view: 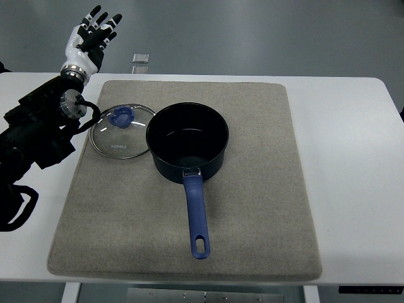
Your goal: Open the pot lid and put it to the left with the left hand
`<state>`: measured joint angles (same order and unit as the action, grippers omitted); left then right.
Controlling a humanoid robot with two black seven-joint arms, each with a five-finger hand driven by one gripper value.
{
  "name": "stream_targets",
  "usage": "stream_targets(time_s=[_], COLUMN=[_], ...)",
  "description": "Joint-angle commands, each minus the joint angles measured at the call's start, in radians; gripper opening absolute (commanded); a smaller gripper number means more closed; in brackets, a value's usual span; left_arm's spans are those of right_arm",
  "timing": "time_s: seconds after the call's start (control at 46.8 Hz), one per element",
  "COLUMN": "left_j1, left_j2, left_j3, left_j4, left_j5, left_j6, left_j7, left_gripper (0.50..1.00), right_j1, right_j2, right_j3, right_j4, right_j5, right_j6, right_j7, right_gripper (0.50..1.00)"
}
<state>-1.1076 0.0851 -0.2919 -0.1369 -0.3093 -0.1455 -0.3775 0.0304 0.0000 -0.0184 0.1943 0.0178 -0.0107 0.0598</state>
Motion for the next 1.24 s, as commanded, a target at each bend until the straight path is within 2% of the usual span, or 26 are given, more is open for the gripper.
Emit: stream_targets(time_s=[0.0,0.128,0.214,0.555,0.748,1.217], left_j1=[-0.001,-0.001,-0.011,-0.015,-0.021,-0.021], left_j2=[-0.008,-0.01,-0.004,-0.008,-0.01,-0.005], left_j3=[-0.001,0.011,0.013,0.019,0.017,0.011], left_j4=[0.019,0.031,0.033,0.029,0.029,0.029], left_j5=[0.044,0.067,0.093,0.104,0.104,0.104], left_j6=[0.01,0.099,0.161,0.127,0.127,0.126], left_j7=[-0.001,-0.001,-0.001,-0.001,-0.001,-0.001], left_gripper=[0.911,0.891,0.896,0.911,0.911,0.919], right_j1=[0.0,0.0,0.0,0.0,-0.004,-0.017], right_j2=[0.0,0.0,0.0,0.0,0.0,0.0], right_j3=[0.0,0.0,0.0,0.011,0.008,-0.003], right_j4=[0.0,-0.001,0.0,0.0,0.016,0.005], right_j5=[0.001,0.001,0.001,0.005,0.001,-0.002], right_j6=[0.0,0.0,0.0,0.0,0.018,0.008], right_j7=[0.0,0.0,0.0,0.0,0.0,0.0], right_gripper=[0.917,0.917,0.917,0.917,0.917,0.917])
